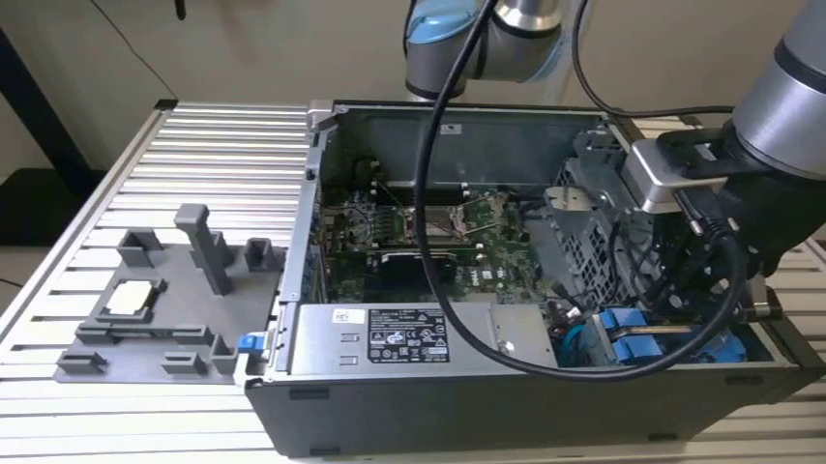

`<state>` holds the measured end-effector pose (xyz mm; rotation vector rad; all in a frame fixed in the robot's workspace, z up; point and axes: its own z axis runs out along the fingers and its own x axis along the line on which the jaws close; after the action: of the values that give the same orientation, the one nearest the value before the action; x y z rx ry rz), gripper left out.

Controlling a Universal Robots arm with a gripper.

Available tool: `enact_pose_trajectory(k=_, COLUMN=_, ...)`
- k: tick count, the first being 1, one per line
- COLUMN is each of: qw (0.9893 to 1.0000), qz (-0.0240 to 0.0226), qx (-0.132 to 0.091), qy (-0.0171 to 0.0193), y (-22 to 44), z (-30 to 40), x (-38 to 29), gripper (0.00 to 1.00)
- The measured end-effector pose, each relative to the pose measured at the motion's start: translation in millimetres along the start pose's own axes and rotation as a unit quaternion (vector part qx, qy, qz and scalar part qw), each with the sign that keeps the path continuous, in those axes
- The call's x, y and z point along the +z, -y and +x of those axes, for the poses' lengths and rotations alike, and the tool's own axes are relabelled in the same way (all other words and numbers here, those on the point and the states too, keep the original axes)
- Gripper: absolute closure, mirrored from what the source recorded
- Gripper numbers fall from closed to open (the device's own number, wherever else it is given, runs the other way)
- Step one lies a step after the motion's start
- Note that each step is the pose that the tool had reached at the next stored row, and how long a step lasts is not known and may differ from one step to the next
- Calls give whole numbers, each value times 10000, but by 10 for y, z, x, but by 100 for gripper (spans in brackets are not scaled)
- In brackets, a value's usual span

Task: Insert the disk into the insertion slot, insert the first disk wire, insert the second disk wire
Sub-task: 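Insert the second disk wire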

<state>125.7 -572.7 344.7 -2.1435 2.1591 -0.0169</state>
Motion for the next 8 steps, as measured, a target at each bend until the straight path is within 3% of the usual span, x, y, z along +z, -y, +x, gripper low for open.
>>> enact_pose_trajectory(k=8, qw=10000, qz=3, qx=54, qy=-4, y=34, z=0, x=8, gripper=84)
